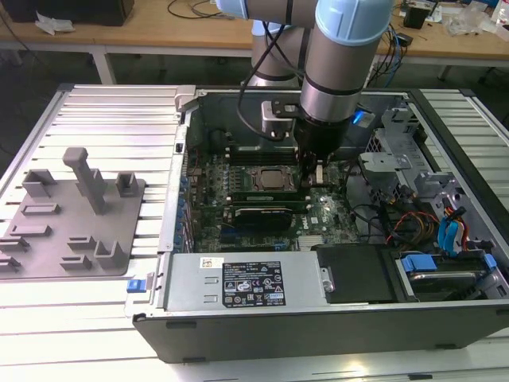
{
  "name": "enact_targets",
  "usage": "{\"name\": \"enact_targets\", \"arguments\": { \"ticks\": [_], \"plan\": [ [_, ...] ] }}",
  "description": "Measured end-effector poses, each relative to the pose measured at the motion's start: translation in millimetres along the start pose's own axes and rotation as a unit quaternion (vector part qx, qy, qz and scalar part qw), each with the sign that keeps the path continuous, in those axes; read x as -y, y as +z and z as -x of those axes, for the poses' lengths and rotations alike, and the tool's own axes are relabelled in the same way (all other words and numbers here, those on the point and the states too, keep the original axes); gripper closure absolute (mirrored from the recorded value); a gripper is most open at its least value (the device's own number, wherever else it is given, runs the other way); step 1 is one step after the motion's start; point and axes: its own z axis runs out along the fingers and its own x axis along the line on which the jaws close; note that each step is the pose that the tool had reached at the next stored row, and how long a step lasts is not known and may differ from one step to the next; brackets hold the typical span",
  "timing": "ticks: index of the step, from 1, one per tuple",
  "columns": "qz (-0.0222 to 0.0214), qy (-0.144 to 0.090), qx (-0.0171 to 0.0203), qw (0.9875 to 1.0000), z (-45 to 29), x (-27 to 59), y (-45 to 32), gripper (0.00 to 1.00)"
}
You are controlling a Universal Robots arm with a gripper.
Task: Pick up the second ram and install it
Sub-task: 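Press down the second ram until it locks into place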
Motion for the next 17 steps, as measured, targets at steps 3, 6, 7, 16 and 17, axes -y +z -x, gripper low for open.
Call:
{"name": "enact_targets", "arguments": {
  "ticks": [3, 6, 7, 16, 17],
  "plan": [
    [0.0000, 0.000, 0.0001, 1.0000, 0.0, 0.0, 0.3, 0.92],
    [-0.0001, 0.000, 0.0001, 1.0000, 0.3, 0.0, -6.1, 0.92],
    [-0.0001, 0.000, -0.0007, 1.0000, 0.5, 0.0, -13.6, 0.92],
    [-0.0003, 0.000, -0.0014, 1.0000, 0.5, -21.9, -23.7, 0.92],
    [-0.0004, 0.000, -0.0014, 1.0000, 0.5, -28.1, -23.6, 0.92]
  ]
}}
